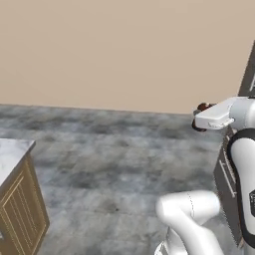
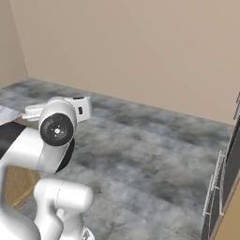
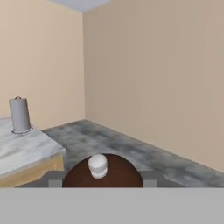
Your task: Retrieve the shaker from the cabinet and place it next the steak on a plate on the dining table.
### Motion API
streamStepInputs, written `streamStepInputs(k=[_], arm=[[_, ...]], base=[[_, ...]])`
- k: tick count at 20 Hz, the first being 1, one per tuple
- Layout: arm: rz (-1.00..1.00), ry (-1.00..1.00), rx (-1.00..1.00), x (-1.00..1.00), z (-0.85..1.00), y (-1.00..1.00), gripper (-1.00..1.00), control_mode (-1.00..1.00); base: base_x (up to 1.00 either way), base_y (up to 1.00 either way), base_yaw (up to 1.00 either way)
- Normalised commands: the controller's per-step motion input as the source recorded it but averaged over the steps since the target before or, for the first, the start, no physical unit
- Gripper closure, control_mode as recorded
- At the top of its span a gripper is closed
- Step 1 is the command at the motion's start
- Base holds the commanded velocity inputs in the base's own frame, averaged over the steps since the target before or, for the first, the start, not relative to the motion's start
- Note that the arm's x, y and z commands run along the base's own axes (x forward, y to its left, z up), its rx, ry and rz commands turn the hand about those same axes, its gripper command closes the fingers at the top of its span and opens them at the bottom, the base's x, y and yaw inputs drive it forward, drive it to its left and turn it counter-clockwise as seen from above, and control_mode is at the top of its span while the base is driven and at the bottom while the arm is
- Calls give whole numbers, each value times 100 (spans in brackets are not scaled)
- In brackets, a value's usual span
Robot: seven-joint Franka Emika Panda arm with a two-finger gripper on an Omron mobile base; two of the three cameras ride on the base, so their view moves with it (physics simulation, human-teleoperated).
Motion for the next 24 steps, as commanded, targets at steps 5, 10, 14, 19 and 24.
streamStepInputs(k=[5,10,14,19,24], arm=[[0,0,0,0,0,0,100,100],[0,0,0,0,0,0,100,100],[0,0,0,0,0,0,100,100],[0,0,0,0,0,0,100,100],[0,0,0,0,0,0,100,100]], base=[[100,0,28],[100,0,41],[100,0,56],[100,0,60],[100,-15,49]])
